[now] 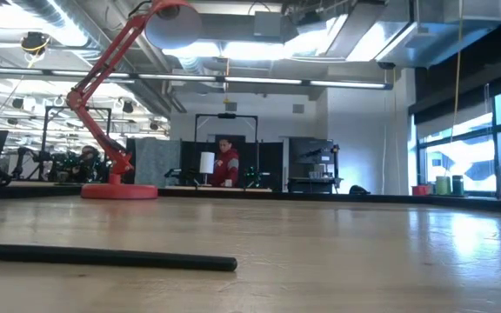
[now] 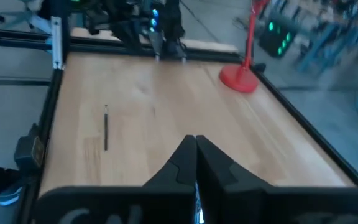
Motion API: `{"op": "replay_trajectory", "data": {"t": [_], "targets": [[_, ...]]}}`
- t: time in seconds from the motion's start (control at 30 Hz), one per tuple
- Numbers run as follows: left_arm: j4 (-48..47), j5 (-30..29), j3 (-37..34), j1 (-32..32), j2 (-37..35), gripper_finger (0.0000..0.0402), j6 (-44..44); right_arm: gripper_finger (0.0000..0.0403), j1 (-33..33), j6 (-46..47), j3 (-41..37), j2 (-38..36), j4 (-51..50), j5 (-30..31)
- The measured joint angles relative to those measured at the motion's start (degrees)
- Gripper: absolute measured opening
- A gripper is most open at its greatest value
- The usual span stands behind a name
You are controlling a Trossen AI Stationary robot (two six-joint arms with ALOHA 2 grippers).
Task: Sort items
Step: Put the eyeshadow brush into the brush organizer
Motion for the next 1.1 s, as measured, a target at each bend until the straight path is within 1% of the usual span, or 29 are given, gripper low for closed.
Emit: {"op": "replay_trajectory", "data": {"t": [0.13,0.23,0.37,0.53,0.6,0.67,1.1], "targets": [[0.0,0.0,0.0,0.0,0.02,0.002,0.0,0.0,2.23,0.27,-5.38,0.13,5.11,2.57],[0.01,-0.02,0.0,0.0,0.02,0.002,0.0,0.0,2.77,1.53,-10.43,0.14,9.32,2.64],[-0.01,-0.03,0.0,0.0,0.02,0.002,0.0,0.0,2.81,3.8,-15.38,0.12,11.98,2.5],[0.01,0.03,0.0,0.0,0.02,0.002,0.0,0.0,2.59,9.34,-19.32,0.1,10.4,-2.37],[0.19,0.52,0.0,0.0,0.02,0.002,0.0,0.0,2.57,11.52,-20.44,0.12,10.39,-4.56],[0.23,1.33,0.0,0.0,0.02,0.002,0.01,0.0,2.69,13.37,-21.35,0.12,10.51,-5.34],[0.64,1.42,0.0,0.0,0.04,0.002,0.02,0.001,5.1,13.96,-22.08,-0.23,9.88,-5.31]]}}
